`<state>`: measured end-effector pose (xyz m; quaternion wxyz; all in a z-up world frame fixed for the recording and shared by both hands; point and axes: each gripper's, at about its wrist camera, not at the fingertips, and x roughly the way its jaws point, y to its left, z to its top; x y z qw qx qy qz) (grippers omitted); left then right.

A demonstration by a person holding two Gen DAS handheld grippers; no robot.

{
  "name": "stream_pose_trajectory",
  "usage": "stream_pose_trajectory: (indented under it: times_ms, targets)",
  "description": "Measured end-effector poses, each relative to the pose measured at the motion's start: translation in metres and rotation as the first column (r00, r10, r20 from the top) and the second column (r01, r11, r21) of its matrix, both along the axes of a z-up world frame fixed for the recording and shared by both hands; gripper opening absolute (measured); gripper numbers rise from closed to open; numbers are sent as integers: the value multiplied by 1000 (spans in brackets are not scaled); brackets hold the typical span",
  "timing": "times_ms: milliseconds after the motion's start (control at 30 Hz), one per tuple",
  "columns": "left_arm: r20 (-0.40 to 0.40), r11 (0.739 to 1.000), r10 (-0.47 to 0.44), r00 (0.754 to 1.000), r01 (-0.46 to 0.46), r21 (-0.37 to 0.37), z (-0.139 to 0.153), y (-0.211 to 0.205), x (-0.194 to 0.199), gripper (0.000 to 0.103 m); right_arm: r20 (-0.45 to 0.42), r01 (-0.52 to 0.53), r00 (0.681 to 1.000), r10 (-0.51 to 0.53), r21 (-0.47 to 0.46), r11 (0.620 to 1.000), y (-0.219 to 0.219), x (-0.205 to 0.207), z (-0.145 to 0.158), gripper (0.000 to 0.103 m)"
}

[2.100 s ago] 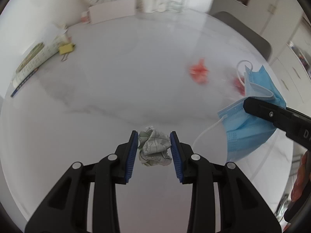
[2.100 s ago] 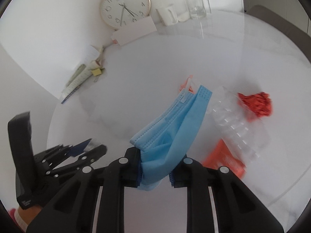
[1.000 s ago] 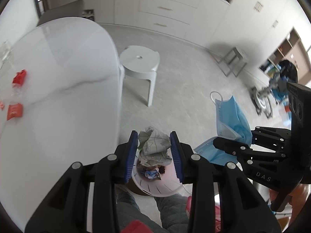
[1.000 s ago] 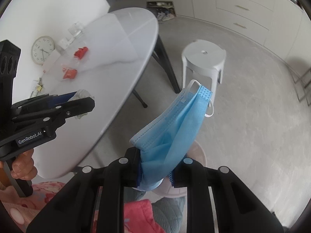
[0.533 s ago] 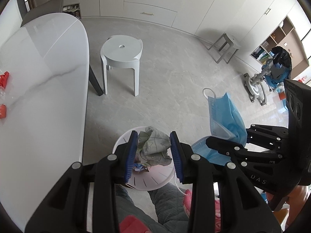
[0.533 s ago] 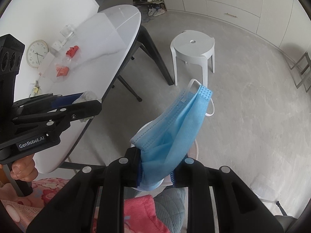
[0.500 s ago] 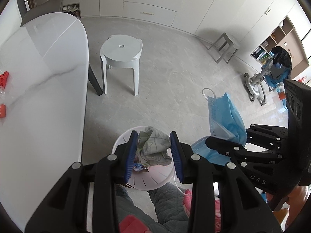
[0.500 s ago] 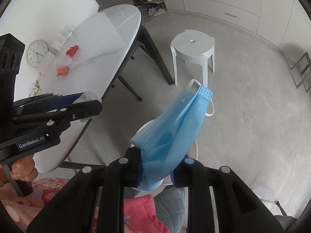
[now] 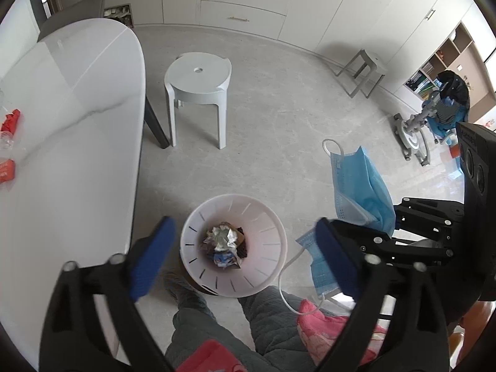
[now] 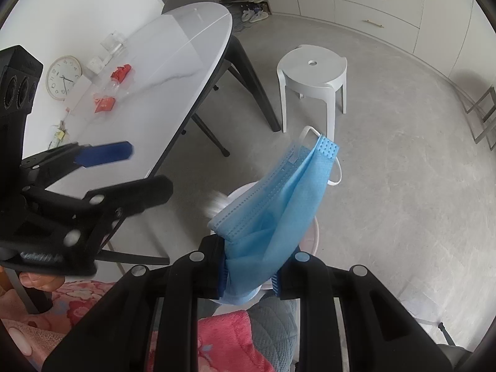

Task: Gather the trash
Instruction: 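Carry the paper ball and mask to the white bin and open both tools, then move both open tools back over the table toward the red packet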

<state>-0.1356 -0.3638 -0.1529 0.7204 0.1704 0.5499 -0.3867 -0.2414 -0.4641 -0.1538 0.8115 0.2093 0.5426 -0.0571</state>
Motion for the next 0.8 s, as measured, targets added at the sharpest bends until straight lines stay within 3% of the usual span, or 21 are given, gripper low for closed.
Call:
stream_pose_trajectory:
  times_ms: [67,367,467,533,600,800]
  targets:
    - [4,1000,3,1000,-3,0,2,2,0,95,0,-3,1000,3,0,1000,0,1,0,23]
    - [40,996,94,995,-94,8,10,29,14,95,-8,-46,999,46,-5,999,10,12,-4,24]
    - [44,989,151,988,-151,3,13,42,25,95,-30,-83,996,83,-18,996,19,20,-11,55]
    - [41,983,181,983,-181,-1,14,49,30,95,-49,-98,994,96,-37,995,26,25,-15,90]
    - [38,978,207,978,-207,-4,15,55,36,95,-69,-108,992,104,-66,992,32,29,-18,101]
    - [37,963,270,962,-270,-21,20,75,48,95,-86,-150,986,145,-55,987,47,39,-26,100]
